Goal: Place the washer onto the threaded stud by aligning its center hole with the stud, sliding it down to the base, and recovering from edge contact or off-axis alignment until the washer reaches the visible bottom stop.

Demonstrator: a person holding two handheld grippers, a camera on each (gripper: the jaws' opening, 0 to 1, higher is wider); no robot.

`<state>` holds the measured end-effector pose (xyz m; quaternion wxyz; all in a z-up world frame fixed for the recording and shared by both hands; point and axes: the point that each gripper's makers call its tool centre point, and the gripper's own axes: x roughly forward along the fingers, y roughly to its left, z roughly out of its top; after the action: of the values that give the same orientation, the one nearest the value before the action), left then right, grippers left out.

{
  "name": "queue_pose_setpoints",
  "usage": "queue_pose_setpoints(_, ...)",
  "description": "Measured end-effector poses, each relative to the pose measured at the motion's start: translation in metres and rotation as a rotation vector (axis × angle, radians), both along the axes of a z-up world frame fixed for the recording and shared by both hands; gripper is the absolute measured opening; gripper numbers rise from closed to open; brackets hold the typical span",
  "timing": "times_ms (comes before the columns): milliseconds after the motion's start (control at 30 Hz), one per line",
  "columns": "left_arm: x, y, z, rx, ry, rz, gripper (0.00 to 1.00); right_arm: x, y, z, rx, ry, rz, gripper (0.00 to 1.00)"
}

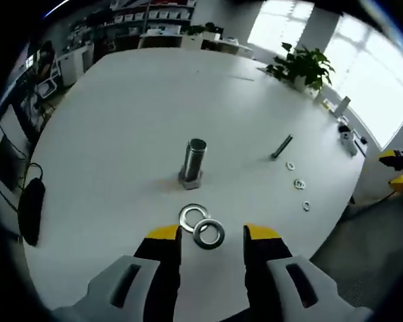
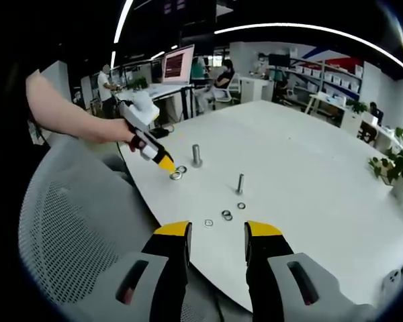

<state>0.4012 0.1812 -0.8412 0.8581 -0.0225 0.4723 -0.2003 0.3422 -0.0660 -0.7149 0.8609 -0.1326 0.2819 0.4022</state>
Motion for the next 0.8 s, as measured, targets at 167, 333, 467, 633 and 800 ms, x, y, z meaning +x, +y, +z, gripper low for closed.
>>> queue_pose_setpoints(167, -0.003, -0.003, -0.013, 0.036, 0.034, -0.044, 0.35, 0.001, -0.001, 0.0, 0.003, -0.003, -0.007, 0.34)
queue_pose_setpoints(333, 0.0, -0.005, -0.019, 0.066, 0.043, -0.074, 0.32, 0.002, -0.003, 0.001, 0.005, -0.004, -0.016, 0.34)
queue_pose_setpoints(467, 0.003, -0.005, -0.018, 0.088, 0.032, -0.099, 0.31, 0.003, -0.004, 0.001, 0.001, -0.008, -0.021, 0.34)
queue_pose_setpoints(633, -0.002, -0.005, -0.019, 0.154, 0.02, -0.164, 0.29, 0.003, -0.004, 0.002, 0.003, -0.009, -0.025, 0.34)
queue_pose_setpoints(800, -0.004, -0.005, -0.02, 0.185, 0.014, -0.198, 0.27, 0.003, -0.005, 0.0, -0.002, -0.006, -0.023, 0.34)
